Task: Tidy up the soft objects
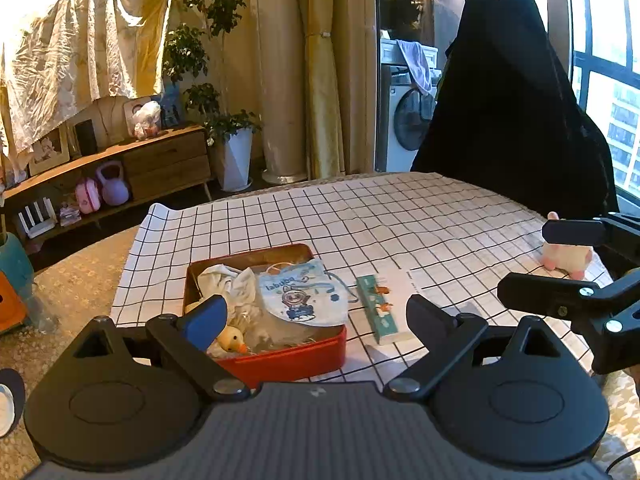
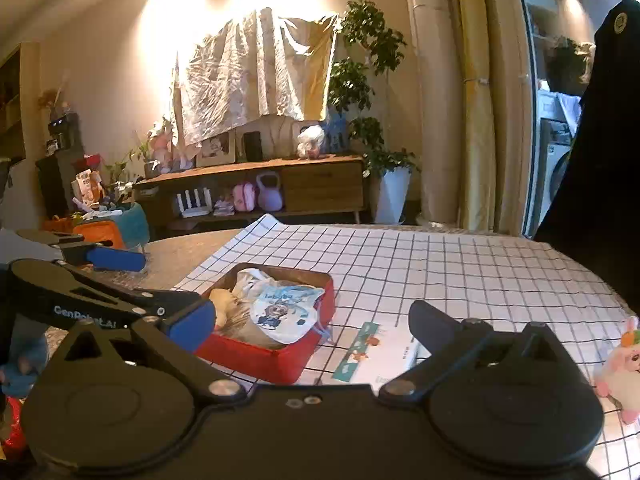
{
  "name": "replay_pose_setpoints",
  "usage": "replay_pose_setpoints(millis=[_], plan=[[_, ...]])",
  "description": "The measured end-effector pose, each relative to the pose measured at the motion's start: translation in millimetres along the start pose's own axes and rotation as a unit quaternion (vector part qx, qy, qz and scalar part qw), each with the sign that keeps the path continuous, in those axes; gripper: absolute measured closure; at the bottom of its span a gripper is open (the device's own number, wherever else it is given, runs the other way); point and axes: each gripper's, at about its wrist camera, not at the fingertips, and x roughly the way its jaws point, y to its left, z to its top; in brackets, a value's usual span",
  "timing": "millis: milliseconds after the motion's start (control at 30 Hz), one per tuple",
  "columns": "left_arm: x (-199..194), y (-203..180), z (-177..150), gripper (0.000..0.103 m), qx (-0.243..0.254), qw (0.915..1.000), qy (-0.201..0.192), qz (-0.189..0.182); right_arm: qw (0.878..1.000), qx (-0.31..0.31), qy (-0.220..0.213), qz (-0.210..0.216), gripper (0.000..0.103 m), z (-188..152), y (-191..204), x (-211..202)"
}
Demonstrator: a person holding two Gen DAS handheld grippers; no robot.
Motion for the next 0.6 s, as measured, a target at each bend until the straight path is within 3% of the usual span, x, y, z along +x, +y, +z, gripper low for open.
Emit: replay_pose_setpoints(millis=[233,600], plan=[[-10.6,-3.6,-3.0,0.006,-0.01,0.9998,-0.015,-0.005,0.999,0.01,-0.025,-0.019,0.0,-5.1,4.1,-9.1],[-19.9,-2.5,-6.8,0.006,-0.015,0.9994,-0.03,-0.012,0.999,0.029,-0.025,-0.035,0.0,-10.7,8.2,-8.6]])
